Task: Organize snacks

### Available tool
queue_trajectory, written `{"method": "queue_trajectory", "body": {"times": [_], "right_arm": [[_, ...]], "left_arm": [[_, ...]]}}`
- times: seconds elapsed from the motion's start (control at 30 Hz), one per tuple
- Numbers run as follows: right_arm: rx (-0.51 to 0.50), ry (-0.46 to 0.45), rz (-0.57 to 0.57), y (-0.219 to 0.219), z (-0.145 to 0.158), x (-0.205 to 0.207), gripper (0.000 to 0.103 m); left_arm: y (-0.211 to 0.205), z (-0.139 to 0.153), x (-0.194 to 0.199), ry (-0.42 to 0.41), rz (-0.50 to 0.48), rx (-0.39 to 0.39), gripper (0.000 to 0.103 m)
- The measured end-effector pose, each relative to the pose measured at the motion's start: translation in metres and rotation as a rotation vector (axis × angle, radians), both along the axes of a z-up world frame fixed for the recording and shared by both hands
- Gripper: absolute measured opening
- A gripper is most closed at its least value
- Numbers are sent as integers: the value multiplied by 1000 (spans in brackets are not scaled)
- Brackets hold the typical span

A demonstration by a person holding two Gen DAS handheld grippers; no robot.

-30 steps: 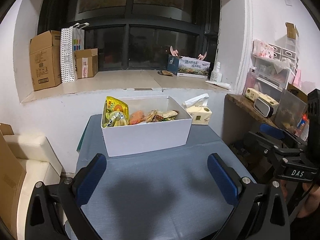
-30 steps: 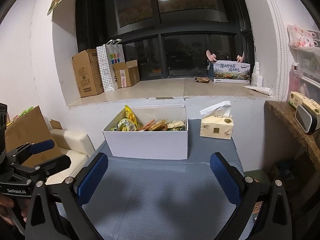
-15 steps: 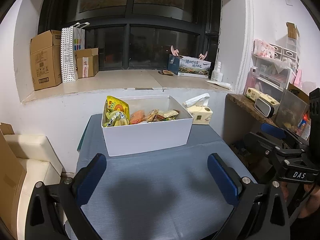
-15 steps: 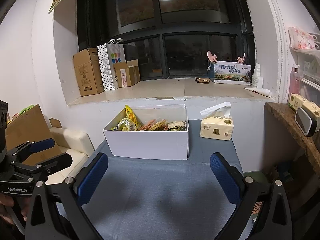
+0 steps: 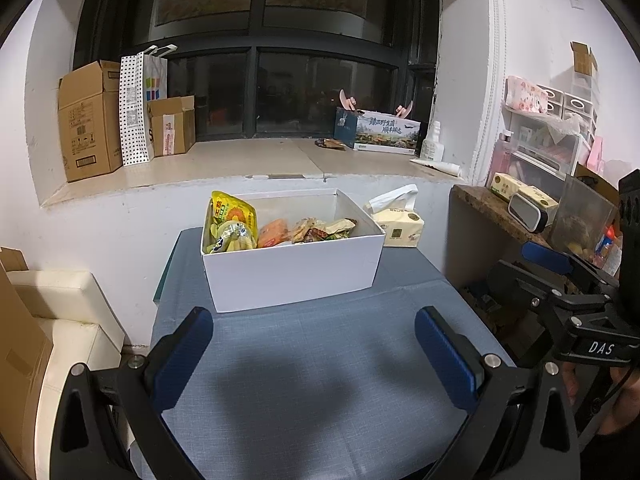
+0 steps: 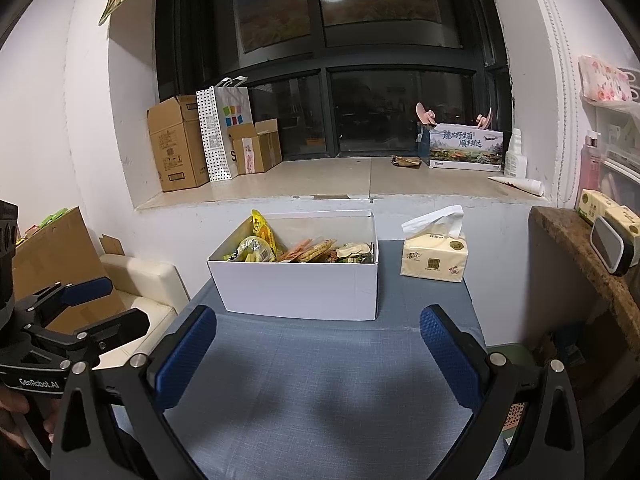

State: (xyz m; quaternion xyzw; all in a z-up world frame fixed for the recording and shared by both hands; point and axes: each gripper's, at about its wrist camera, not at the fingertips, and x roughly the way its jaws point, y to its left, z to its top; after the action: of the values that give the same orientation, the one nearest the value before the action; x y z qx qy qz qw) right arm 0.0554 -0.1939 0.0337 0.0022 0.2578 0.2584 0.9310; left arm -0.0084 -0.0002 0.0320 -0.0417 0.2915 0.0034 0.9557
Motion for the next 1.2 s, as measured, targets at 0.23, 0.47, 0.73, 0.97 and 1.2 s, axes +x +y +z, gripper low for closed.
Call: {"method": "queue_trajectory", "body": {"times": [0.23, 0.47, 0.73, 0.97, 1.2], "right_arm": [[-2, 2, 2, -1, 0, 0, 103], [-3, 3, 4, 0, 0, 0, 103], [-4, 4, 8, 1, 0, 1, 103], [-4, 4, 8, 1, -1, 1, 103], [-6, 5, 10, 2, -2, 0, 103]], "left_arm": [[1, -1, 0, 2, 3, 5, 103], [0, -1, -1, 3, 4, 7, 103], [-1, -2, -1, 2, 4, 13, 103], [0, -3, -1, 4, 4, 16, 103], [-1, -3, -2, -5, -3, 17, 103]]}}
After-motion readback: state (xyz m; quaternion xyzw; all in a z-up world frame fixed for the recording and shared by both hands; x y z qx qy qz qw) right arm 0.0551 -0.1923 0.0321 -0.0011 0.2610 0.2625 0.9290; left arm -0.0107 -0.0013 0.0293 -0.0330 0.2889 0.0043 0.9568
